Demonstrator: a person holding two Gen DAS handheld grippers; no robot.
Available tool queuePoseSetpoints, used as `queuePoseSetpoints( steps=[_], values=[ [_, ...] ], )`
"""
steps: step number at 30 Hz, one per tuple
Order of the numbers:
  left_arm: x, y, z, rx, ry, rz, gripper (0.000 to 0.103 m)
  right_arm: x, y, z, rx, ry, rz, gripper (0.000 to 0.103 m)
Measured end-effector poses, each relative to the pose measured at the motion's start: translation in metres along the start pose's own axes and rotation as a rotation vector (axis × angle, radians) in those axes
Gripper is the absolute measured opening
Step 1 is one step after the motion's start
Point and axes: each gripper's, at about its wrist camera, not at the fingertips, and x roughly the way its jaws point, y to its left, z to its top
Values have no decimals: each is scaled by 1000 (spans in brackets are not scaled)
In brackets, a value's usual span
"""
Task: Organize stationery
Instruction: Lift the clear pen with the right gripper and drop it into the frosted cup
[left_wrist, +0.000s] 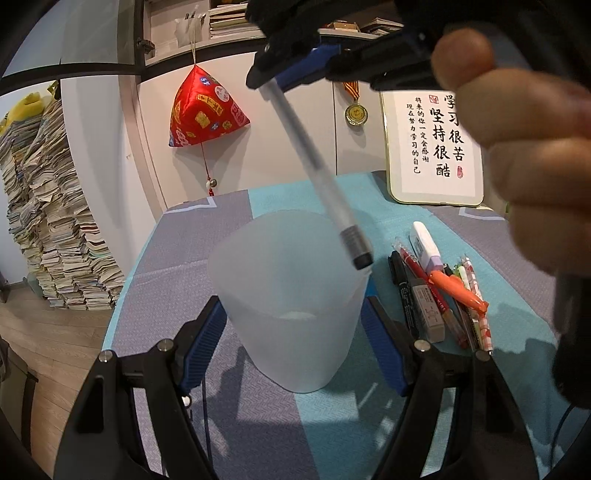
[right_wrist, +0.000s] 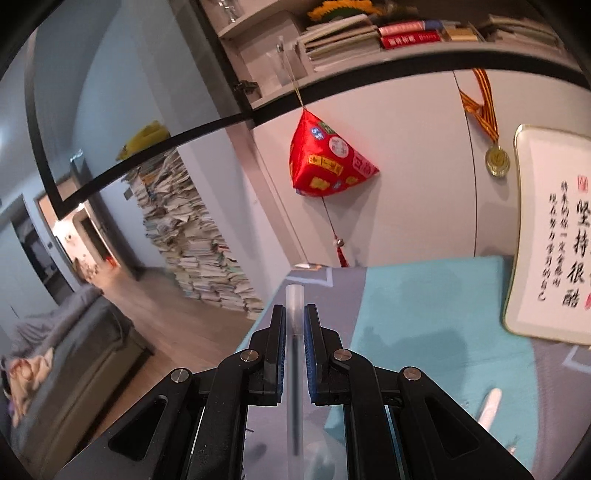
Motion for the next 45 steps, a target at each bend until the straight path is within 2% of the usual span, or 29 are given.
queuePoseSetpoints(
  steps=[6,14,21,25,31,45],
  values=[
    [2,-2,0,1,4,-11,74,-2,-2,-3,-6,-2,-2,10],
    [3,-3,0,6,9,-14,75,-23,-8,-4,9,-51,1,10],
    [4,-2,0,-1,15,-15,75,-18,2,-4,1,-77,-10,10],
    [7,1,0,-14,27,-16,75,-18,2,-17,-37,-38,-29,10],
    [6,0,-1,-9,26,-12,75,-43,-4,-39,-70,9,-27,10],
    [6,0,-1,-6,26,-10,75,-47,-13,-59,-5,126,-9,10]
  ],
)
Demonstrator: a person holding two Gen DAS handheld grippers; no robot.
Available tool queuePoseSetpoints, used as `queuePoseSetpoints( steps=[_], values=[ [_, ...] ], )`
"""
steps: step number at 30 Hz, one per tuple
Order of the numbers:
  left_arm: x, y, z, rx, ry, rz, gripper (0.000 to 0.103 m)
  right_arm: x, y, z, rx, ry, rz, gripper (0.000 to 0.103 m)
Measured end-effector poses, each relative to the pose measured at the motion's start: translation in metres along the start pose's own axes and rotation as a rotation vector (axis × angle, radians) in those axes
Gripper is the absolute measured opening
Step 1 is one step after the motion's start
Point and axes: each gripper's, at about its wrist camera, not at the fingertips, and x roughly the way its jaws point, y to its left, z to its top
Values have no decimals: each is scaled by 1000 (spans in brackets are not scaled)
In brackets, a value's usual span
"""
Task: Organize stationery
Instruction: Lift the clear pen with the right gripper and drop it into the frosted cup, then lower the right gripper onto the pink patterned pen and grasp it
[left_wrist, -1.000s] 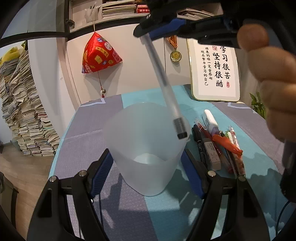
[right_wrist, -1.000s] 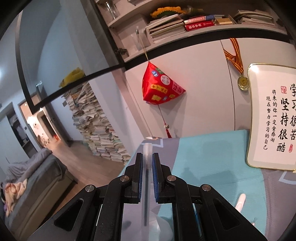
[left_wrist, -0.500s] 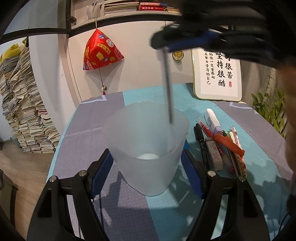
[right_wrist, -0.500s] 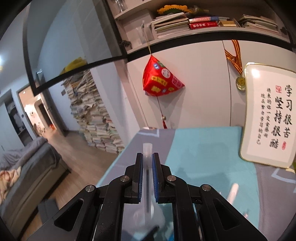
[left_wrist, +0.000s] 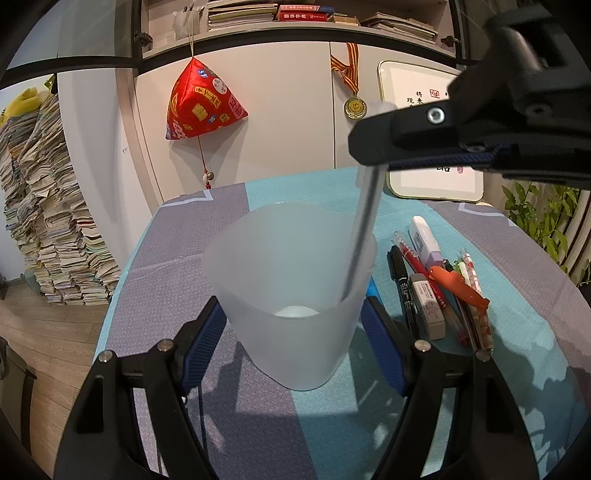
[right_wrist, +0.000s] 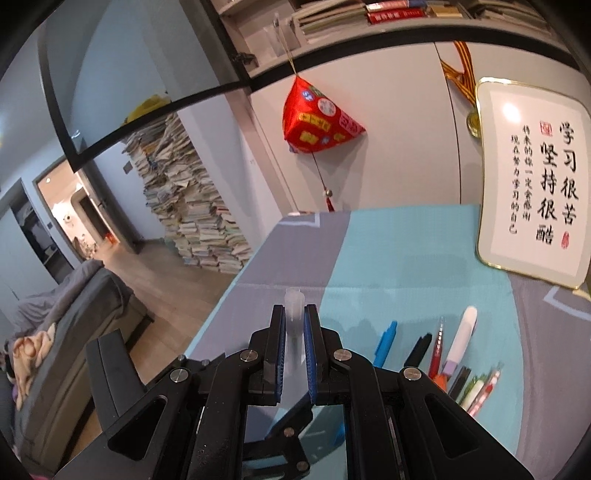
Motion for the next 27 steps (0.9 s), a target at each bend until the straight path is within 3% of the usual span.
queuePoseSetpoints(
  steps=[8,12,17,22,27],
  values=[
    [0,0,0,-1,1,0,75,-24,-11,-9,29,41,17,12],
    [-1,0,0,0,1,0,75,-42,-40,-16,100,35,-178,12],
    [-1,1,-1,2,2,3,75,-39,-108,-35,323,129,-395,12],
    [-1,1,-1,3,3,5,75,-18,-143,-52,441,249,-440,12],
    [-1,1,-1,4,3,6,75,-2,-149,-53,468,273,-436,12]
  ],
)
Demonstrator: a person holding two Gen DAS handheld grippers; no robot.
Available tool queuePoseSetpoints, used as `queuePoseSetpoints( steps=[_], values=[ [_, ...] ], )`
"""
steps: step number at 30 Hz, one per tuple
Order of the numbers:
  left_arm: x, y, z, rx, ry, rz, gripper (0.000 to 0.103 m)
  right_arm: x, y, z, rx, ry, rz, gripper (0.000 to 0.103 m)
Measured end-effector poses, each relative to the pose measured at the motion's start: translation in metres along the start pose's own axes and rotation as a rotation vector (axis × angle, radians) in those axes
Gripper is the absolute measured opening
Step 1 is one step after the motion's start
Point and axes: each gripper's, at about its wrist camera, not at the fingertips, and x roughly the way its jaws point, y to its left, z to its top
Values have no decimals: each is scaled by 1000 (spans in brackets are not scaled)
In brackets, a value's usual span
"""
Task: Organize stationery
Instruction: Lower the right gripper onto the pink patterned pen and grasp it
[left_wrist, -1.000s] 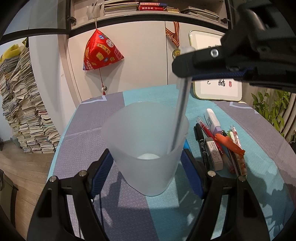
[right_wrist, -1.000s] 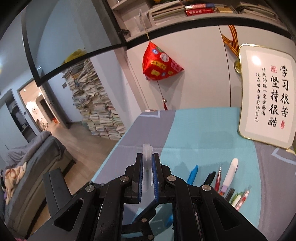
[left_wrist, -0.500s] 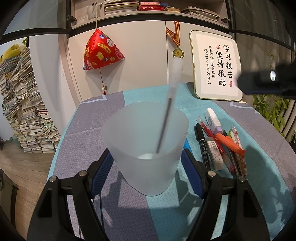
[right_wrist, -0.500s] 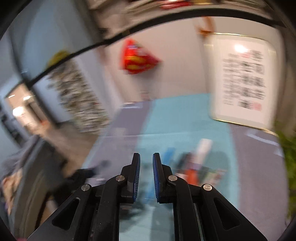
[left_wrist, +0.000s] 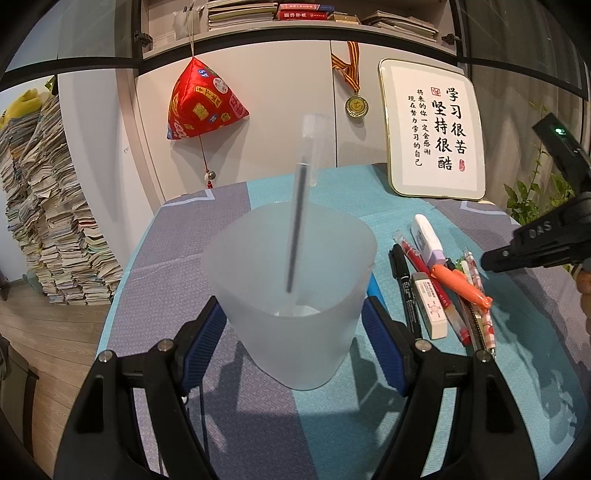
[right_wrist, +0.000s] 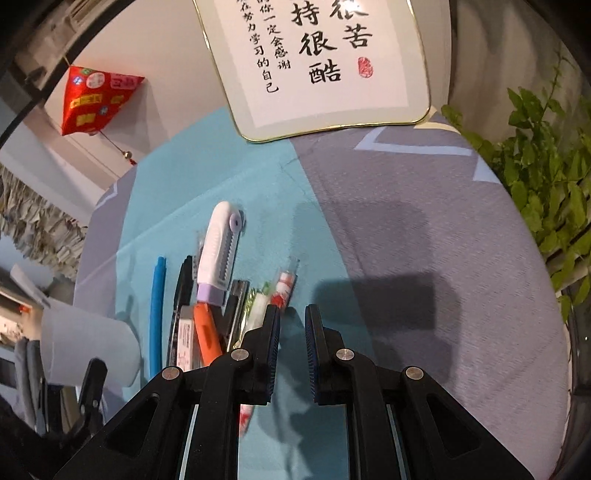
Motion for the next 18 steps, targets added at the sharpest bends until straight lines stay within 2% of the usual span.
queuePoseSetpoints(
  steps=[5,7,9,14,17,18],
  values=[
    [0,1,0,1,1,1,75,10,1,12,72,-3,9,16],
    [0,0,0,1,1,0,75,12,3,16,85,0,11,33],
    [0,0,0,0,1,0,75,14,4,18,94,-4,6,39],
    [0,1,0,1,1,1,75,19,10,19,92,-26,-40,38],
    [0,1,-1,1,1,1,75,19,11,21,89,-24,-75,29],
    [0,1,0,1,1,0,75,20,12,21,78,-21,-84,21]
  ],
)
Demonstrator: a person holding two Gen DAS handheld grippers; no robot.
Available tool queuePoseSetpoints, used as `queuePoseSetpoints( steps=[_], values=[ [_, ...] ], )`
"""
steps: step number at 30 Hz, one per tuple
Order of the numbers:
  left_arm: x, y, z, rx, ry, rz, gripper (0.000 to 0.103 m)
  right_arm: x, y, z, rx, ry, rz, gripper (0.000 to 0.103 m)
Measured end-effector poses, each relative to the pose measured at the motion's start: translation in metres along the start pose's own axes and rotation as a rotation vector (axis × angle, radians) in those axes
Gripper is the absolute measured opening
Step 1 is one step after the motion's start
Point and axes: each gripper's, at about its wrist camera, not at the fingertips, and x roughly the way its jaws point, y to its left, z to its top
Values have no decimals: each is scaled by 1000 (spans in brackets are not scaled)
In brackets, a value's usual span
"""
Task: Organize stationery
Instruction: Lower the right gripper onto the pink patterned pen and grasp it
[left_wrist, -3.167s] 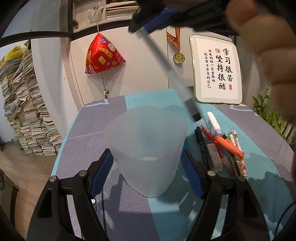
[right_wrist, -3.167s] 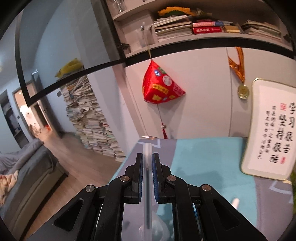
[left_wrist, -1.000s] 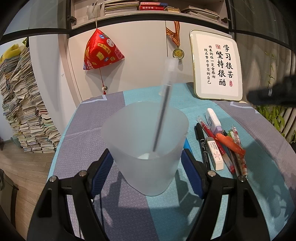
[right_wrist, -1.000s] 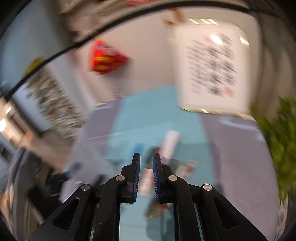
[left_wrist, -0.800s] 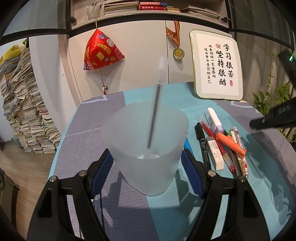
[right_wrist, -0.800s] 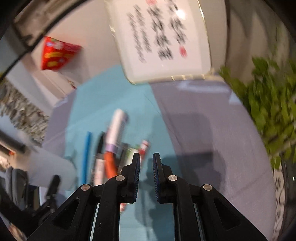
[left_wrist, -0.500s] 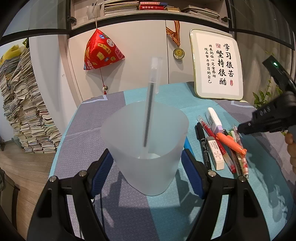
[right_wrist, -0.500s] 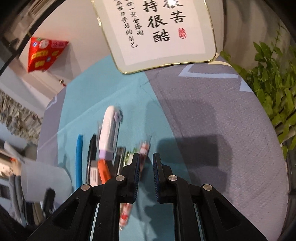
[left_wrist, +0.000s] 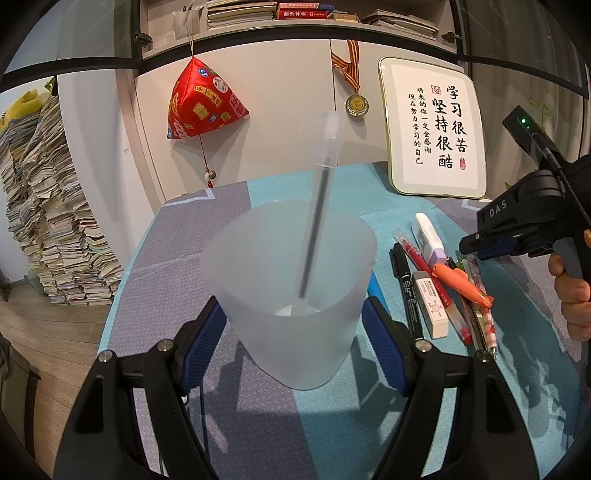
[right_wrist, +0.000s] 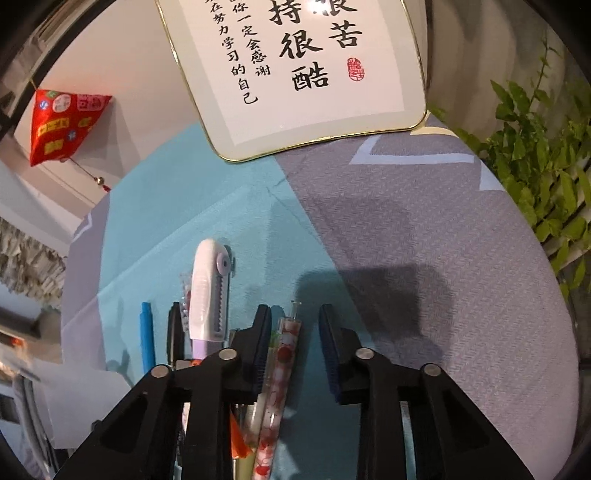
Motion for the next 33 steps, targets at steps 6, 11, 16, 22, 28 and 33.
queuePoseSetpoints(
  steps=[6,11,16,22,28,33],
  values=[
    [0,0,0,0,0,0,76,-6,-8,-8,-69,21,-5,15],
    [0,0,0,1,1,0,76,-21,-22,-19,-180,25,-56,15],
    [0,1,-2,2,1,3,76,-21,-33,-17,-174,46,-79,15],
    [0,1,-2,2,1,2,76,-15,-24,-19,-197,61,-124,16],
    [0,1,-2,2,1,2,76,-17,-18,-25,-238,42,-122,14],
    [1,1,-2,2,7,1,76,-42,-15,-26,-241,-6,-36,14]
  ],
)
